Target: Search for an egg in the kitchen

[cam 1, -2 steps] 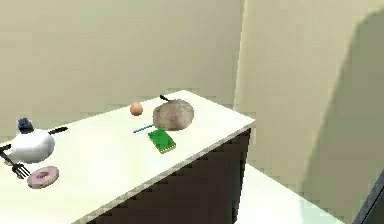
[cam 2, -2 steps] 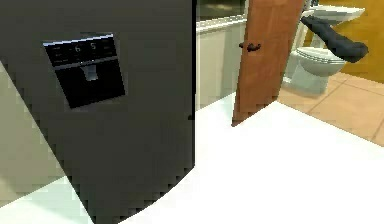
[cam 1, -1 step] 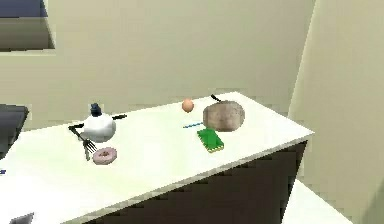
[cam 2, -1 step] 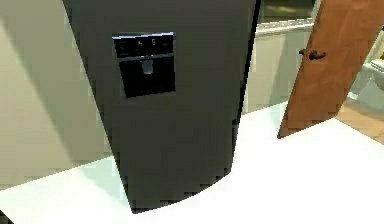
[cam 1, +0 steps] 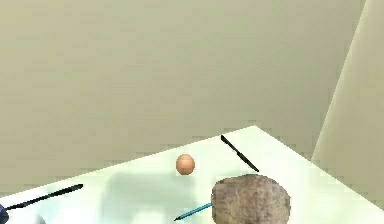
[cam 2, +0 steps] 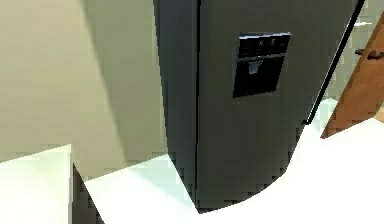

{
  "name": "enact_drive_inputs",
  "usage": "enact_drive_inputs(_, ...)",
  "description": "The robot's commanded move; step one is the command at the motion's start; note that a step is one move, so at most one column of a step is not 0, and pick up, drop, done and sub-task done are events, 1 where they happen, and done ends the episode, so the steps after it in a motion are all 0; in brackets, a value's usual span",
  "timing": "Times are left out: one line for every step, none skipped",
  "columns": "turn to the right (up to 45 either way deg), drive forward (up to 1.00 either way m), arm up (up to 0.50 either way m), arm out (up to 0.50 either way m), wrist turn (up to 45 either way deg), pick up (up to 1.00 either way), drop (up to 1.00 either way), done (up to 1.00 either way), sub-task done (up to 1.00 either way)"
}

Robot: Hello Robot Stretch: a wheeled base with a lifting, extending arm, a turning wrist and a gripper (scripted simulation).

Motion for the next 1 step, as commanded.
enact_drive_inputs(0.0, 0.00, 0.00, 0.00, 0.0, 0.00, 0.00, 1.00, 0.00)
